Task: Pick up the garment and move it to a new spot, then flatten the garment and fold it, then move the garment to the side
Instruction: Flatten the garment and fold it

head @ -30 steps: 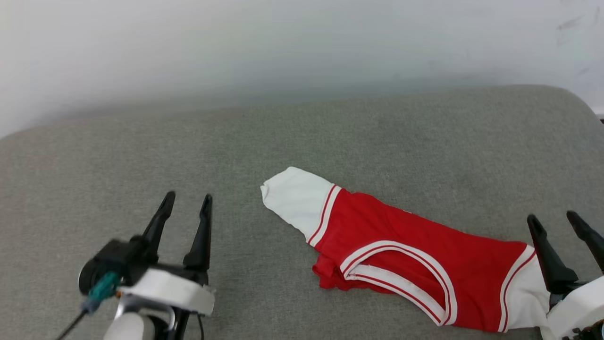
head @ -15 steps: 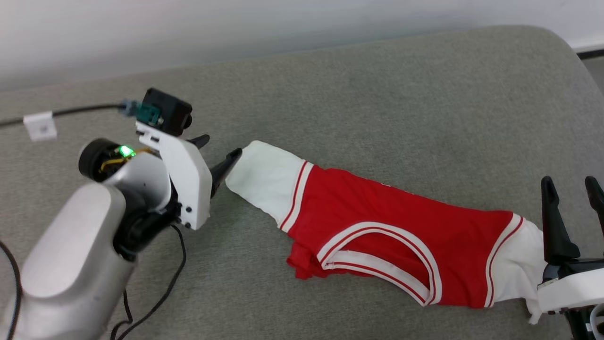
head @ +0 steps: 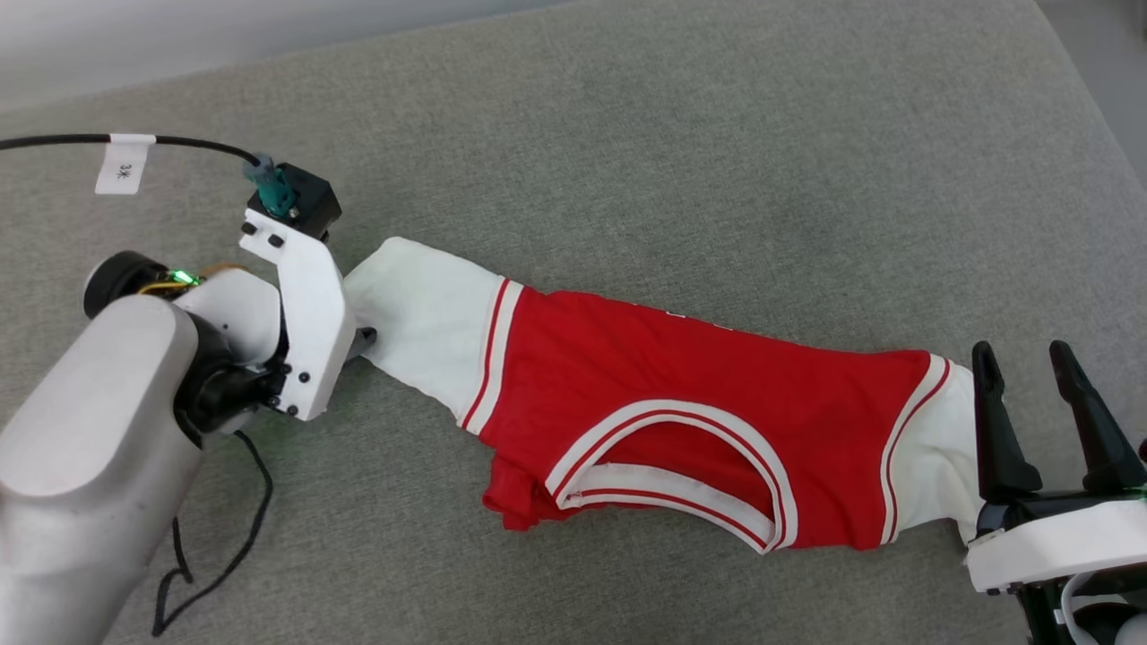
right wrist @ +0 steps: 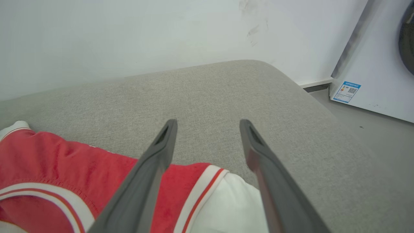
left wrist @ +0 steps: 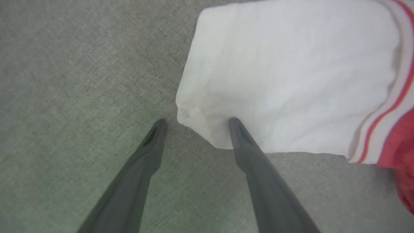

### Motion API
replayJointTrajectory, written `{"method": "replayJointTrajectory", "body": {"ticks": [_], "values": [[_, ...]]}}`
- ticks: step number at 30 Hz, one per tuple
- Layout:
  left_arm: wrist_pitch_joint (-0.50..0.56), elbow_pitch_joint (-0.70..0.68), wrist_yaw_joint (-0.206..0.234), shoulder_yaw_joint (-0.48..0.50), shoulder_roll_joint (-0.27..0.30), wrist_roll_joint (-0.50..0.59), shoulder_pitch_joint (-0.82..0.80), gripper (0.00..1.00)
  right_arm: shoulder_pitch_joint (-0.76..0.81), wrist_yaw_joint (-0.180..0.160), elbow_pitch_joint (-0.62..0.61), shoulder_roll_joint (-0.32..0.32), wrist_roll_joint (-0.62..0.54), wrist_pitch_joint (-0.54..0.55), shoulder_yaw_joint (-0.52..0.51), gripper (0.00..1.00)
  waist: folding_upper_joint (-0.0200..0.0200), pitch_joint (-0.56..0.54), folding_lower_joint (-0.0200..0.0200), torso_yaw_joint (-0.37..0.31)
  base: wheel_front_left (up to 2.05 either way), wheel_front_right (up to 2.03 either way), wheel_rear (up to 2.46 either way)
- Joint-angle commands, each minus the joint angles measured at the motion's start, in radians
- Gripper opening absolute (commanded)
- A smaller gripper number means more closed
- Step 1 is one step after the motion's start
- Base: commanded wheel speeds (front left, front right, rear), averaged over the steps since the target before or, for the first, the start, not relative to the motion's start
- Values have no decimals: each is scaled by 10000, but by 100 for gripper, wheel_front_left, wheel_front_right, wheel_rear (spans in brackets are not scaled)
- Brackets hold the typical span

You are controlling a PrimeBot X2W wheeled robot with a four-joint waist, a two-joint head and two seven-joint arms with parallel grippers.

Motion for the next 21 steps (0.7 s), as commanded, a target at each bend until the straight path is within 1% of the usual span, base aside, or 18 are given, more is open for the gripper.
{"method": "replayJointTrajectory", "body": {"ticks": [1, 3, 4, 5, 6, 8, 11, 14, 17, 18, 19, 21], "values": [[-15, 256, 7, -110, 79, 103, -82, 100, -187, -3, 72, 66, -5, -83, 46, 100, -1, 175, -1, -139, 0, 0, 0], [50, 554, 15, -191, 71, -7, 5, 100, -226, -3, 159, 76, 3, -122, 68, 100, -1, 249, -1, -165, 0, 0, 0], [177, 651, 12, -272, 32, -131, 67, 79, -231, -3, 205, 81, -5, -143, 77, 100, -1, 270, -1, -164, 0, 0, 0], [287, 694, 7, -369, -12, -257, 132, 20, -213, -3, 227, 84, -23, -161, 72, 100, -1, 287, -1, -152, 0, 0, 0], [367, 649, 5, -463, -27, -378, 183, 0, -198, -3, 260, 85, -44, -165, 68, 100, -1, 300, -1, -132, 0, 0, 0], [245, 471, -9, -569, -4, -567, 194, 0, -219, -3, 306, 87, -113, -150, 42, 100, -1, 291, -1, -49, 0, 0, 0], [-265, 294, -12, -356, 126, -680, 131, 0, -238, -5, 363, 86, -212, -65, -9, 100, -1, 147, -1, 147, 0, 0, 0], [-1058, 181, 35, 71, 231, -737, 76, 0, -206, -3, 346, 6, -307, 57, -36, 100, -1, -112, -1, 403, 0, 0, 0], [-1780, 112, 170, 478, 305, -863, 215, 0, -108, -3, 280, -166, -362, 219, -83, 100, -1, -427, -1, 749, 0, 0, 0], [-1994, 104, 222, 619, 360, -914, 304, 0, -71, -3, 247, -219, -350, 294, -63, 100, -1, -531, -1, 869, 0, 0, 0], [-1994, 104, 222, 619, 360, -914, 304, 0, -71, -3, 247, -219, -350, 294, -63, 100, -1, -531, -1, 869, 0, 0, 0], [-2441, 52, 297, 929, 450, -1046, 508, 0, 15, -3, 207, -338, -318, 421, -53, 100, -1, -766, -1, 1150, 0, 0, 0]]}}
